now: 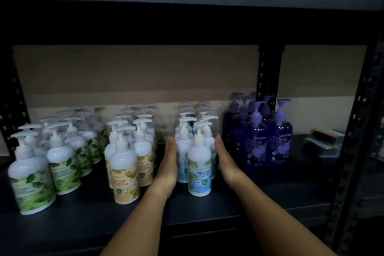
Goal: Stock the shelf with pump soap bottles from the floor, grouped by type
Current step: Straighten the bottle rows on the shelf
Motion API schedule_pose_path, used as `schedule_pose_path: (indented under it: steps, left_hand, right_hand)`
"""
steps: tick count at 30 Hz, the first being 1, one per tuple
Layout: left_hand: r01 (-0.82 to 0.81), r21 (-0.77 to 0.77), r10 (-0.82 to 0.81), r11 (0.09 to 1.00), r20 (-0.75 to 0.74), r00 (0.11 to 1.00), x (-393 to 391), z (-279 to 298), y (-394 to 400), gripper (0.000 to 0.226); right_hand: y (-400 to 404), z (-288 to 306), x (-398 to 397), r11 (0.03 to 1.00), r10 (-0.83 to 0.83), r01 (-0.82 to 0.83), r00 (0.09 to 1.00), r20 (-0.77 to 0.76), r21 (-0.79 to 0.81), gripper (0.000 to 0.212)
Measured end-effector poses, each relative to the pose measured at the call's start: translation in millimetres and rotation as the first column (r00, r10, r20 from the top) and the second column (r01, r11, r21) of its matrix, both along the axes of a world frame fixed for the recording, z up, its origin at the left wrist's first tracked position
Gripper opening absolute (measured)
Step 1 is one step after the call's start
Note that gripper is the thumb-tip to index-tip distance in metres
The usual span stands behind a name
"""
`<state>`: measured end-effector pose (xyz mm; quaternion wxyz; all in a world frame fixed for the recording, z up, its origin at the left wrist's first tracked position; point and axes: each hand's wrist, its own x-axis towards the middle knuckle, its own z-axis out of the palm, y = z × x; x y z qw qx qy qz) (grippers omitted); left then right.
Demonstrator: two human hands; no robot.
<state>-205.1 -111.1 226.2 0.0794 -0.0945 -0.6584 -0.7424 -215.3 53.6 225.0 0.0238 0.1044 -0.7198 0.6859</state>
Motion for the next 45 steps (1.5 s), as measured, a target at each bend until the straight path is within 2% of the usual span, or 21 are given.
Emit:
schedule_pose_path:
  steps: [4,6,10,12,13,14,16,19,23,26,28,31,34,37,40,45]
  left_hand:
    - [0.035,-0.048,-0.029,0.998,0.123,0.992,26.5,-5.2,-6.2,0.116]
    - [0.005,-0.101,0.01,0.995,0.143,0.99,52.4,4.5,-3.0,0.126]
    - [-0.18,-0.311,0.206,0.933,0.054,0.977,93.9,0.5,6.4,0.11]
    - [-0.358,-0.425,0.358,0.831,-0.083,0.93,104.0,-15.5,15.6,0.072]
    - [-0.422,-0.444,0.384,0.79,-0.177,0.906,108.0,-23.2,24.1,0.05]
    - [-0.434,-0.448,0.363,0.782,-0.24,0.9,111.8,-29.1,35.7,0.038]
    - [-0.329,-0.458,0.225,0.826,-0.268,0.937,113.2,-38.0,63.1,0.032]
    - [-0.138,-0.504,0.048,0.853,-0.189,0.981,101.1,-27.5,104.6,0.031]
    - [-0.017,-0.36,0.03,0.933,0.03,0.999,57.0,-8.9,142.5,0.074]
    - [0.02,-0.195,-0.008,0.981,0.063,0.998,25.0,-8.6,159.0,0.099]
    - [0.034,-0.096,-0.032,0.995,0.031,0.999,7.0,-9.3,166.5,0.107]
    - [0.057,0.004,-0.057,0.998,-0.042,0.997,-19.9,-10.7,172.6,0.108]
    - [0.153,0.059,-0.144,0.986,-0.135,0.98,-39.2,-12.9,179.6,0.102]
    - [0.219,0.077,-0.204,0.973,-0.165,0.965,-50.3,-11.8,185.7,0.108]
    - [0.27,0.048,-0.258,0.962,-0.181,0.949,-56.9,-11.4,188.3,0.105]
    - [0.273,0.044,-0.263,0.961,-0.17,0.95,-59.1,-12.1,187.7,0.109]
  right_hand:
    - [-5.9,6.7,41.3,1.0,0.011,-0.011,0.999,-0.041,-0.004,0.096]
    - [-5.9,1.4,53.2,0.997,0.015,-0.008,0.996,-0.087,0.08,0.102]
    - [-4.4,-7.2,73.5,0.949,-0.051,0.084,0.992,-0.113,0.305,0.129]
    - [0.7,-5.5,89.3,0.917,-0.121,0.15,0.988,-0.1,0.369,0.13]
    - [6.4,-6.4,95.0,0.897,-0.181,0.208,0.978,-0.106,0.391,0.126]
    - [15.0,-7.8,99.0,0.871,-0.253,0.281,0.96,-0.124,0.402,0.122]
    - [37.0,-9.7,103.4,0.812,-0.413,0.433,0.9,-0.139,0.391,0.116]
    - [80.7,-8.9,98.8,0.755,-0.566,0.563,0.818,-0.102,0.337,0.121]
    - [125.6,-1.1,82.5,0.782,-0.578,0.564,0.815,-0.03,0.265,0.15]
    - [134.4,-1.1,62.2,0.79,-0.566,0.563,0.822,-0.065,0.242,0.177]
    - [138.3,-6.5,44.9,0.802,-0.545,0.557,0.83,-0.118,0.216,0.178]
    - [146.7,-14.3,20.9,0.835,-0.505,0.537,0.835,-0.217,0.121,0.176]
    - [150.3,-15.2,8.1,0.847,-0.48,0.524,0.825,-0.297,0.087,0.175]
    - [151.5,-14.7,2.2,0.805,-0.496,0.568,0.802,-0.333,0.172,0.175]
    - [152.6,-12.1,-0.2,0.779,-0.491,0.571,0.813,-0.313,0.26,0.175]
    - [155.0,-12.3,-4.7,0.793,-0.476,0.553,0.825,-0.305,0.257,0.175]
